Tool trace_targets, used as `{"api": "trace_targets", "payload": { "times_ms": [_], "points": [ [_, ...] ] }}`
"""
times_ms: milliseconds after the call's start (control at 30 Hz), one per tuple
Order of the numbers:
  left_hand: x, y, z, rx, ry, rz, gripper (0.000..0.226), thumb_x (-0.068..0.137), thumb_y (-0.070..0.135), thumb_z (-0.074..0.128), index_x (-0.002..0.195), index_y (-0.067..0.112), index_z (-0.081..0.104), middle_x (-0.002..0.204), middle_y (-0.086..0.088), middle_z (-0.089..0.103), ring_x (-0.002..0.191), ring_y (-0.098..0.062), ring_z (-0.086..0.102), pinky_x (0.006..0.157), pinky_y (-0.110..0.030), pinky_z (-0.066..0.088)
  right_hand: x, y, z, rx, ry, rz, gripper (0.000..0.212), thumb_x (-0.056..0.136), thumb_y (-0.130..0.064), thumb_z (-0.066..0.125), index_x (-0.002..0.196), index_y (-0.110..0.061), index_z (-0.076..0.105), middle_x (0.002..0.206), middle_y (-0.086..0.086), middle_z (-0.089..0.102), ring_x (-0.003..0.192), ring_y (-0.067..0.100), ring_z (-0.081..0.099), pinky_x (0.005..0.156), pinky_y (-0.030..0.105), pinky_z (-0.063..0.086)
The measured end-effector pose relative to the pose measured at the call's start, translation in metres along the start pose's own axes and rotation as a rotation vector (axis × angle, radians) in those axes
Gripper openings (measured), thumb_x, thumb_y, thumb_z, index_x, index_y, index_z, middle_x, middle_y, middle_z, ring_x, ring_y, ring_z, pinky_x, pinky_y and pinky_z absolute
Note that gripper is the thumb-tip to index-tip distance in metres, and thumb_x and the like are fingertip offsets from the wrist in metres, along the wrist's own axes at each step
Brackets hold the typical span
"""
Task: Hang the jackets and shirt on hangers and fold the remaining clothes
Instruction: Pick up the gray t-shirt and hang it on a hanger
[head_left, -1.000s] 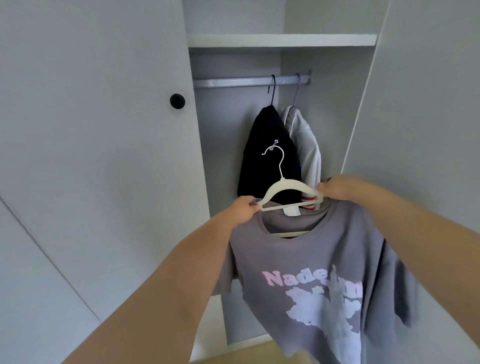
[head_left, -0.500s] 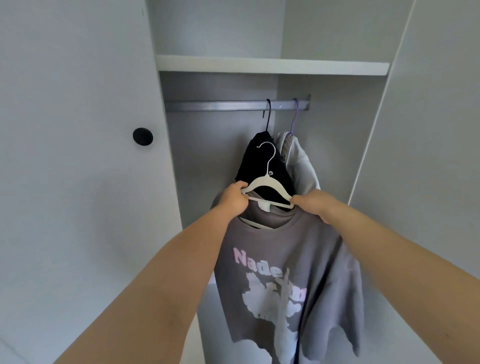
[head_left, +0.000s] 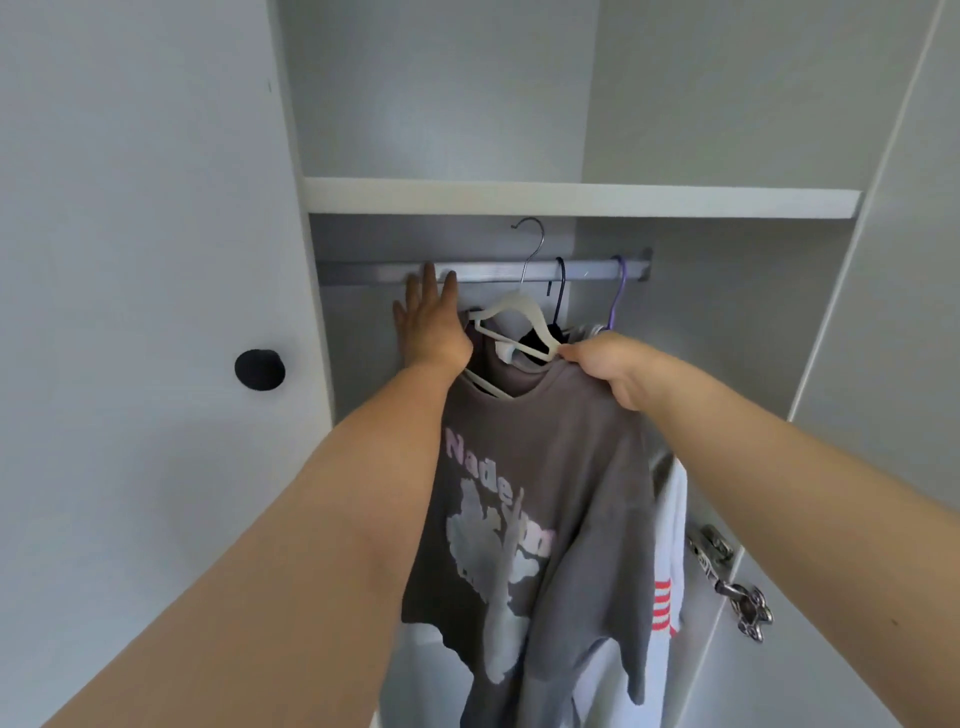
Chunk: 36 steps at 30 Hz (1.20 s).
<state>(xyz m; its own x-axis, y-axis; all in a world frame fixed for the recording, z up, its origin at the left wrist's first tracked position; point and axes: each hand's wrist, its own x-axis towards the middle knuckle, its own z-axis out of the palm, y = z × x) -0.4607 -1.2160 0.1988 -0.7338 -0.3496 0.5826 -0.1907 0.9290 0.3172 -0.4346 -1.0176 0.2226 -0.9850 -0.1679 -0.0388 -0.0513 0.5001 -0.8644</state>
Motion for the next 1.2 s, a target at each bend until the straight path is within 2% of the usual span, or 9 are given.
{"api": "trace_targets", "payload": {
  "times_ms": [167,333,433,600,733,867,967,1100,1200],
  "points": [
    [0.022,-0.007,0.000,0.082,-0.046,-0.070,0.075,0.094,0.013,0.046,0.153,0.028,0.002,0.160,0.003,-0.013,0.146,-0.026,-0.015,0.118,-0.048,-0.001,0.021,-0.022,0.012,-0.006,-0.063,-0.017,0.026,0.099,-0.017,0.047,0.111,0.002,0.060,0.114,0.018,0.062,0.108,0.034,0.060,0.094,0.043,0.050],
    [0.027,-0.009,0.003,0.093,-0.057,-0.062,0.077,0.094,0.016,0.049,0.153,0.029,0.000,0.159,0.004,-0.016,0.145,-0.027,-0.019,0.117,-0.050,0.002,0.037,-0.023,0.036,0.044,-0.129,0.003,0.028,0.100,-0.012,0.043,0.117,0.004,0.058,0.119,0.021,0.060,0.108,0.033,0.060,0.078,0.033,0.048],
    [0.026,-0.009,0.002,0.082,-0.070,-0.062,0.086,0.089,0.006,0.051,0.152,0.030,-0.001,0.159,0.006,-0.017,0.145,-0.025,-0.019,0.116,-0.051,0.010,0.041,-0.018,0.049,0.115,-0.163,0.023,0.022,0.099,-0.014,0.046,0.107,0.002,0.059,0.105,0.020,0.062,0.092,0.032,0.062,0.074,0.036,0.052],
    [0.026,-0.012,0.002,0.106,-0.057,-0.060,0.094,0.083,-0.001,0.051,0.152,0.032,-0.003,0.159,0.008,-0.017,0.145,-0.024,-0.019,0.113,-0.051,0.019,0.043,-0.009,0.071,0.136,-0.177,0.034,0.029,0.100,-0.016,0.042,0.121,0.000,0.053,0.087,0.011,0.055,0.073,0.021,0.054,0.054,0.028,0.044],
    [0.024,-0.012,0.004,0.104,-0.058,-0.063,0.093,0.083,-0.001,0.048,0.152,0.033,-0.004,0.159,0.008,-0.018,0.145,-0.023,-0.019,0.112,-0.051,0.020,0.046,0.003,0.080,0.091,-0.230,0.060,0.032,0.101,-0.022,0.040,0.122,-0.001,0.052,0.097,0.015,0.060,0.089,0.029,0.061,0.057,0.031,0.051],
    [0.023,-0.015,0.007,0.107,-0.040,-0.053,0.094,0.081,-0.002,0.049,0.152,0.033,-0.003,0.159,0.009,-0.017,0.145,-0.023,-0.019,0.113,-0.050,0.021,0.047,0.015,0.077,0.029,-0.239,0.019,0.026,0.101,-0.023,0.041,0.116,-0.006,0.054,0.090,0.010,0.058,0.079,0.023,0.057,0.048,0.027,0.047],
    [0.018,-0.015,0.011,0.077,-0.018,-0.046,0.092,0.081,-0.001,0.050,0.152,0.030,0.000,0.159,0.007,-0.014,0.146,-0.023,-0.016,0.116,-0.049,0.015,0.046,0.026,0.077,0.011,-0.282,0.007,0.032,0.099,-0.027,0.046,0.124,-0.007,0.053,0.102,0.013,0.061,0.090,0.027,0.061,0.053,0.028,0.051],
    [0.002,-0.016,0.024,0.009,-0.026,-0.082,0.084,0.084,0.002,0.051,0.153,0.024,0.008,0.161,0.003,-0.007,0.148,-0.023,-0.004,0.117,-0.045,0.012,0.042,0.036,0.076,-0.099,-0.274,-0.072,0.027,0.097,-0.023,0.050,0.118,-0.007,0.054,0.082,0.011,0.060,0.062,0.019,0.057,0.040,0.021,0.045],
    [-0.017,-0.024,0.038,-0.117,-0.092,-0.169,0.070,0.087,0.008,0.052,0.150,0.015,0.023,0.159,-0.006,0.014,0.146,-0.026,0.015,0.116,-0.040,0.021,0.040,0.039,0.075,-0.146,-0.199,-0.106,0.013,0.097,-0.019,0.050,0.105,-0.010,0.055,0.068,0.007,0.054,0.050,0.015,0.050,0.034,0.018,0.039]
  ]
}}
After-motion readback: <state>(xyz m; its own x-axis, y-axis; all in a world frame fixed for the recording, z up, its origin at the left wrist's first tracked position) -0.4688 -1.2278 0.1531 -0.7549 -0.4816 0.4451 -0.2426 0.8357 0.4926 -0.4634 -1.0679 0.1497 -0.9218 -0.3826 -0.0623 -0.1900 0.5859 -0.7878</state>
